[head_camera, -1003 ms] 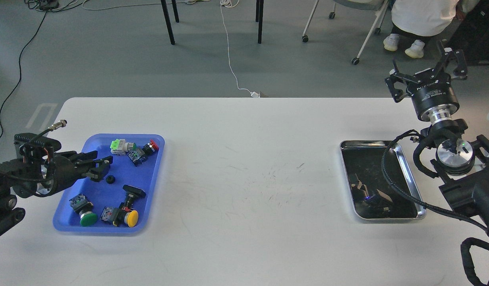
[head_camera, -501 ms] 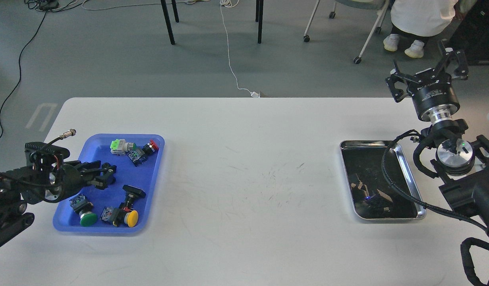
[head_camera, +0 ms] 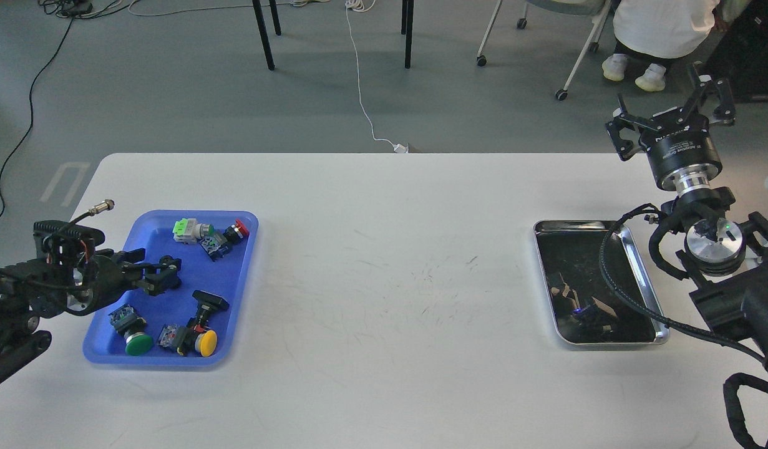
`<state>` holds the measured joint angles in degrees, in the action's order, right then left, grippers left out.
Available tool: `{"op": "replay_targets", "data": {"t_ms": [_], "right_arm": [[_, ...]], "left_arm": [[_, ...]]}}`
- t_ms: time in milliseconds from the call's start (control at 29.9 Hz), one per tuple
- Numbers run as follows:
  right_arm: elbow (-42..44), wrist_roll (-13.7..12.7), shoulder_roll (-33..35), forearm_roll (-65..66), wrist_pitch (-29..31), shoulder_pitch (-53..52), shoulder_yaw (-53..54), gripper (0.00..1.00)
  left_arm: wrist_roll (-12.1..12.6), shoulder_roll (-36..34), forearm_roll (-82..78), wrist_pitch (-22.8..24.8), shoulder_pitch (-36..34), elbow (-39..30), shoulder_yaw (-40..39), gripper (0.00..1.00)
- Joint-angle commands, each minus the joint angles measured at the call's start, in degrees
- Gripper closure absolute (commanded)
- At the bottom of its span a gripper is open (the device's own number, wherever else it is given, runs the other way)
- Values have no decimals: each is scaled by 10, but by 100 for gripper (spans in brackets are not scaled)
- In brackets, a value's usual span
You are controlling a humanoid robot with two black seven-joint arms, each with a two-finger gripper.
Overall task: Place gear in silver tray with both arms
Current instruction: 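Grasp a small black gear in the blue tray with the left gripper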
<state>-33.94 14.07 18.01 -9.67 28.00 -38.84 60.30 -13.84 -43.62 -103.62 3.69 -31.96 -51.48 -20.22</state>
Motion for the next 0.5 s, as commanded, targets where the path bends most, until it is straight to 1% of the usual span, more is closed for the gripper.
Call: {"op": "replay_targets", "data": {"t_ms": [0,167,368,434,468], "right_arm": [[0,0,0,0,0,0,0,1],[0,1,-1,0,0,0,0,1],[0,0,0,0,0,0,0,1],[0,0,0,0,0,0,0,1],[0,0,0,1,0,0,0,1]], "left_arm": [[-3,5,0,-3,0,11,-1,27],[-4,15,0,-3,-1,12,-1,32],[-5,23,-1,-4,-2,16,-1,41],[-5,23,-2,-4,-2,17,-1,45],[-6,24,-2,-4,-2,17,0,49]]}}
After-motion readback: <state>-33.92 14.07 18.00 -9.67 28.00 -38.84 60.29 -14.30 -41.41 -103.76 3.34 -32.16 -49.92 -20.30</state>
